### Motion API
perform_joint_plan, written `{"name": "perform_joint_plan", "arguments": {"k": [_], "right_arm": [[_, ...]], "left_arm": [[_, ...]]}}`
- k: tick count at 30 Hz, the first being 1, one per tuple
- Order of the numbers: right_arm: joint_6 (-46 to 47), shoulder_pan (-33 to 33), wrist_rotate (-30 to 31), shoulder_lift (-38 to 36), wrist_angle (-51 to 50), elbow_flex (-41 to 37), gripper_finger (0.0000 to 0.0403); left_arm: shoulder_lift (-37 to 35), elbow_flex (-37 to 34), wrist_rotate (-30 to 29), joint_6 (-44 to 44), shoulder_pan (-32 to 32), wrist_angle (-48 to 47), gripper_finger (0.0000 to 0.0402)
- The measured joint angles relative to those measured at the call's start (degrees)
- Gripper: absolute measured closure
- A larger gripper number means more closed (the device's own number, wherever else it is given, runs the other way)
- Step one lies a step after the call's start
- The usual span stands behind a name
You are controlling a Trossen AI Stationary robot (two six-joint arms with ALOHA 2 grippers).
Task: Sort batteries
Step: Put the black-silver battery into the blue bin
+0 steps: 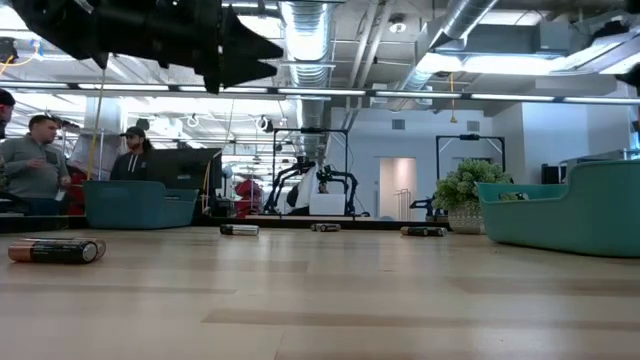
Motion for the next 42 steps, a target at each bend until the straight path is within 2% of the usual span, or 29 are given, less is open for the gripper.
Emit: {"name": "perform_joint_plan", "arguments": {"k": [4,8,14,26,42], "right_arm": [[9.7,7.1,-2.9,2.3,-4.7,2.9,0.0163],[20.6,12.9,-6.0,6.2,-7.5,3.9,0.0163],[30.5,16.9,-11.0,15.2,-7.9,3.9,0.0163],[33.9,16.9,-19.6,28.2,-7.1,3.9,0.0163],[35.5,16.8,-21.7,36.5,-2.7,4.2,0.0163]], "left_arm": [[0.0,0.3,-0.2,-0.1,-2.1,0.0,0.0148],[0.0,0.3,-2.9,-1.2,-3.4,-0.1,0.0148],[0.0,0.3,-3.6,-1.2,-3.5,0.0,0.0148],[0.0,0.3,-3.6,-0.1,-3.3,-1.0,0.0148],[0.0,0.2,-3.6,0.6,-3.3,-2.6,0.0148]]}}
